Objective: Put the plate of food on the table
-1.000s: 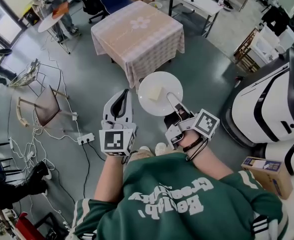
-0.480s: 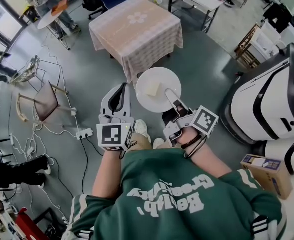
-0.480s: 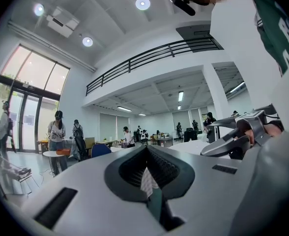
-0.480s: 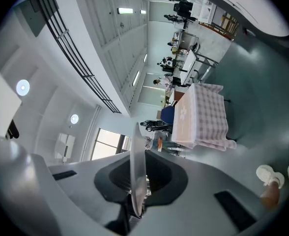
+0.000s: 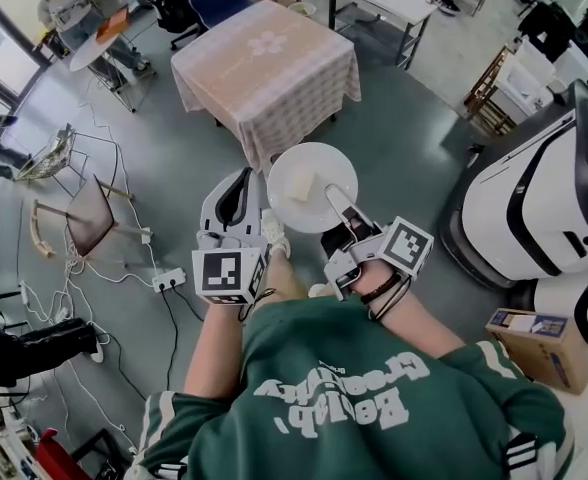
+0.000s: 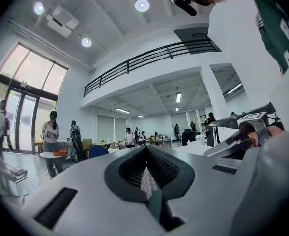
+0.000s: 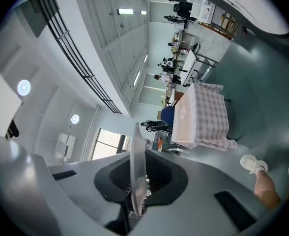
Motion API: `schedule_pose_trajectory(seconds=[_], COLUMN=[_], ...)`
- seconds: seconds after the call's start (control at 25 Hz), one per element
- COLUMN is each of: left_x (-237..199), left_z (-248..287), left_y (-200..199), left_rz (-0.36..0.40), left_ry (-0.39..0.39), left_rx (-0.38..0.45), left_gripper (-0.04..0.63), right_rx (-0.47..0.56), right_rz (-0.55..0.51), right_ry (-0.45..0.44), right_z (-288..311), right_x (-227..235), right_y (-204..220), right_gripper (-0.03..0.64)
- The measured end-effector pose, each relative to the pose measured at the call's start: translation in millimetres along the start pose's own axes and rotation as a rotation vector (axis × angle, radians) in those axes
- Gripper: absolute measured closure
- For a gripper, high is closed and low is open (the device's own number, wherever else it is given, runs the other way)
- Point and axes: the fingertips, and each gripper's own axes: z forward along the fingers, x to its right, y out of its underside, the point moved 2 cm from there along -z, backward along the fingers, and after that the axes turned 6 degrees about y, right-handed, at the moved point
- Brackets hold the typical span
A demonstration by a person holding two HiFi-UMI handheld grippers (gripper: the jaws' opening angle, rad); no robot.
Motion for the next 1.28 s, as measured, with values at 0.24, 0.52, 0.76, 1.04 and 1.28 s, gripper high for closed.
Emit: schedule_pose_trajectory(seconds=[0.24, 0.52, 0.76, 1.04, 1.28], left_x=[-12, -44, -77, -111, -138], left_z=[9, 31, 52, 87, 128], left_y=[13, 18, 18, 22, 40], left_rz=[0.003, -0.008, -0.016, -0.020, -0.030], left_ry=[0.003, 0.005, -0.008, 0.006, 0.056], left_rx=[-0.002, -0.002, -0.005, -0.013, -0.035], left_gripper=[0.586, 0.586, 0.586, 0.586, 0.586], right_rx=[-0.005, 0.000, 0.002, 0.022, 0.031], right_rz=[-0.010, -0.052, -0.038, -0.024, -0.013], right_ry=[-0.018, 0.010, 0.034, 0.066, 0.103], right_z=[15, 46, 79, 124, 166], right_x=[5, 4, 2, 4, 17], right_y=[1, -6, -12, -30, -42], right_gripper=[0.586, 0.586, 0.586, 0.586, 0.586])
